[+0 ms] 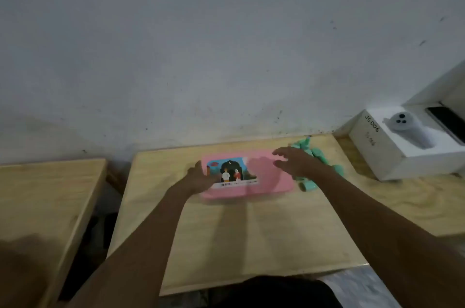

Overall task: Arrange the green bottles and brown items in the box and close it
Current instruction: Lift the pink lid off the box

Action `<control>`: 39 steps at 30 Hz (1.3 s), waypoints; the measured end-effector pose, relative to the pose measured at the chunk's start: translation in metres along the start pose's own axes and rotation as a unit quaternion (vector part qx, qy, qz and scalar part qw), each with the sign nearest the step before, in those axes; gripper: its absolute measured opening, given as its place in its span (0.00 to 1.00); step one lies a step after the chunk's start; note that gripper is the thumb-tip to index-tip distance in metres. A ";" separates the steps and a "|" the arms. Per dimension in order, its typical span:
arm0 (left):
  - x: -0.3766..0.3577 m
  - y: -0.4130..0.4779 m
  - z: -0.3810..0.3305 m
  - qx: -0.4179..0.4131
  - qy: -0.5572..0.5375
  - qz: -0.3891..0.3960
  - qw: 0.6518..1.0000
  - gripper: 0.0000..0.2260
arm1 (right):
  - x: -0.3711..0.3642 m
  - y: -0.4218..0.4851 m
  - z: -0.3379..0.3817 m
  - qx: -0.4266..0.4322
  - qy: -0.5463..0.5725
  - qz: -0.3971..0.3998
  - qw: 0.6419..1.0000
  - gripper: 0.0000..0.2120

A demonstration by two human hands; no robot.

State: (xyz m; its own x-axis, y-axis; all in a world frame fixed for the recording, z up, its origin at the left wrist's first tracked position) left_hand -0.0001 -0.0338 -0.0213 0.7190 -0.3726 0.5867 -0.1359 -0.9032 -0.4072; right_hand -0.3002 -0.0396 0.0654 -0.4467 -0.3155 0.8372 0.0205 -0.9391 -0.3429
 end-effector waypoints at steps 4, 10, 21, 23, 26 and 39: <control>-0.019 -0.034 0.015 0.006 -0.070 -0.088 0.994 0.21 | -0.037 -0.016 -0.017 0.002 -0.105 0.096 0.990 0.32; -0.020 -0.036 0.025 0.009 -0.136 -0.175 0.975 0.10 | -0.043 -0.011 -0.026 0.044 -0.225 0.043 0.972 0.33; -0.024 -0.030 0.045 0.067 -0.353 -0.143 0.922 0.13 | -0.061 -0.004 -0.019 0.020 -0.356 -0.011 0.934 0.35; -0.026 -0.031 0.045 0.066 -0.367 -0.142 0.917 0.14 | -0.061 -0.004 -0.018 0.021 -0.359 -0.005 0.933 0.35; -0.030 -0.035 0.044 0.058 -0.391 -0.153 0.906 0.14 | -0.058 -0.002 -0.019 0.029 -0.351 0.015 0.936 0.35; -0.077 -0.052 0.026 -0.034 -0.408 -0.149 0.900 0.39 | -0.042 0.013 -0.020 0.068 -0.344 0.120 0.929 0.37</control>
State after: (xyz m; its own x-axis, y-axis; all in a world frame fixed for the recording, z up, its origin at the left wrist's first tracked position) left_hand -0.0304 0.0475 -0.0636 0.9879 0.1436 -0.0579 0.1241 -0.9582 -0.2579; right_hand -0.2985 -0.0361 0.0171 0.2616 -0.4860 0.8339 0.1789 -0.8246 -0.5367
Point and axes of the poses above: each hand's wrist, its own y-axis towards the middle knuckle, its own x-axis out of the back of the hand, z = x × y, the point moved 4 cm from there along y, towards the middle knuckle, and after that the axes turned 11 degrees about -x, right-handed, at the moved point
